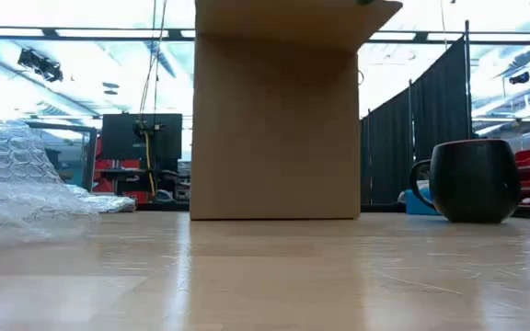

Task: Wrap mug
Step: Wrap the black mug with the bubble wrap

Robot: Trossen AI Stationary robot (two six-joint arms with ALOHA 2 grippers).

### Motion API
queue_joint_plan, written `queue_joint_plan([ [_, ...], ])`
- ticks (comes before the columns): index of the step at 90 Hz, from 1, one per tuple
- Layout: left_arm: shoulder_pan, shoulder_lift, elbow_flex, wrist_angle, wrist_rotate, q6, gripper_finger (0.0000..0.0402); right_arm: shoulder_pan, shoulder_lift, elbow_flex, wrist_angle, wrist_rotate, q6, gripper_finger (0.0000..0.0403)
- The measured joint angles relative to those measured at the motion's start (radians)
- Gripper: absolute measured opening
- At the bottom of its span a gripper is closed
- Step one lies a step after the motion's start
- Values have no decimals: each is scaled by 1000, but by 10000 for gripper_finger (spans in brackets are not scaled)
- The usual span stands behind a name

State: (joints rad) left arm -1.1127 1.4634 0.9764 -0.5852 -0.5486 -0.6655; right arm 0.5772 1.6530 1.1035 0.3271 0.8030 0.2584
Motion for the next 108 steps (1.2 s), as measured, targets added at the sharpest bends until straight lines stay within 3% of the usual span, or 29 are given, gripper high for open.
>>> queue_joint_plan([
  [12,24,61,0,51,68,1,112,36,51,0,46,57,10,95],
  [40,117,149,0,62,0,45,187,43,168,0,150,59,13,95],
  [58,173,150,59,48,-26,202,193,35,219,0,156,59,36,93],
  [76,184,151,110,30,-136,369,193,23,259,0,151,68,24,94],
  [108,216,165,33,-20,-74,204,193,-10,313,0,151,-59,62,92],
])
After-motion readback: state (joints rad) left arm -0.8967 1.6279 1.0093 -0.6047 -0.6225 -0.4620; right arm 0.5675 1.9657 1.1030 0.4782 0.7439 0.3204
